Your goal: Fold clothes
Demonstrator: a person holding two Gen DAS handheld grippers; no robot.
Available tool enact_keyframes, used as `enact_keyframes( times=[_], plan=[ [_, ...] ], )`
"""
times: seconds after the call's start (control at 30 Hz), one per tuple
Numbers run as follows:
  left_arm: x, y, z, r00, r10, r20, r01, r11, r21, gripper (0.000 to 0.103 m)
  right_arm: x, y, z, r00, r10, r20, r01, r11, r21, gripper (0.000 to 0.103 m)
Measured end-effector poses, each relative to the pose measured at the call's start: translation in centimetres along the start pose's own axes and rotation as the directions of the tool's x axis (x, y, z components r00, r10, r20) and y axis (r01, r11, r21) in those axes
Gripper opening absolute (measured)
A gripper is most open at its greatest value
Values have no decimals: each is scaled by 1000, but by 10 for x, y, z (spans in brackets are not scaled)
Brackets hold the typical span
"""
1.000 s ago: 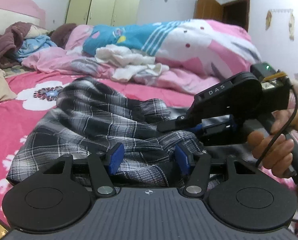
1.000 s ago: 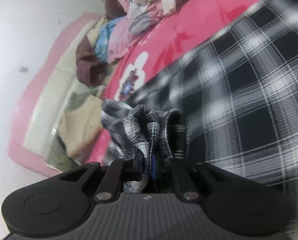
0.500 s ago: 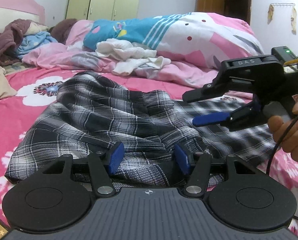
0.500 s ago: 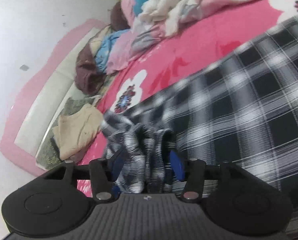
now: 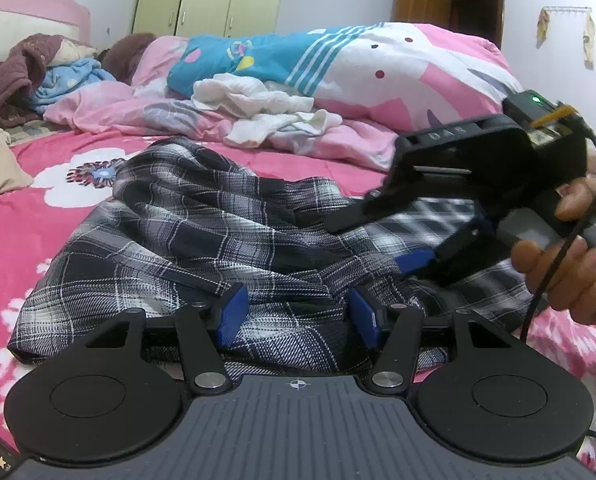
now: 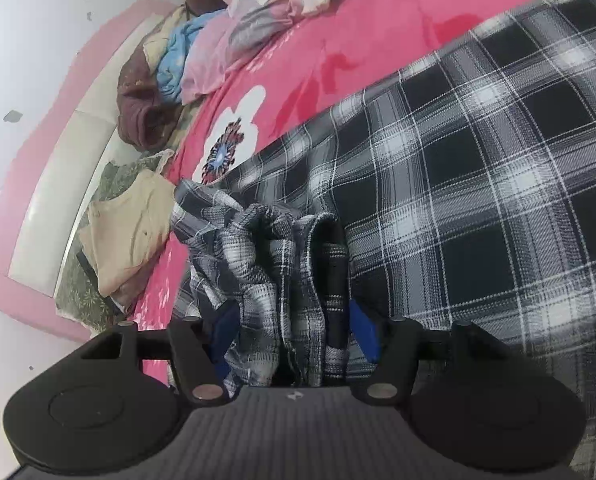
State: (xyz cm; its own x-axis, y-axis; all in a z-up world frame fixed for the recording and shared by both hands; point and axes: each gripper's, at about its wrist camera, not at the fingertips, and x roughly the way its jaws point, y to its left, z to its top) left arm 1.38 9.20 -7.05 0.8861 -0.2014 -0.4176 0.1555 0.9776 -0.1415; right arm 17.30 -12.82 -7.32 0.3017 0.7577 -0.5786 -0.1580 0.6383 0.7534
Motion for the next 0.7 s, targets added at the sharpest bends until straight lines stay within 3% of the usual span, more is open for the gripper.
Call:
enact_keyframes(
  times=[0.57, 0.7],
  plan=[
    [0, 0, 0, 1000, 2, 0, -2, 1000, -6, 57, 29, 14, 7, 999, 41, -6, -41, 998, -57, 57],
    [0, -1, 1, 1000, 2, -1, -2, 1000, -9, 57, 34, 19, 3, 1000, 19, 11, -18, 994, -107, 48]
  ],
)
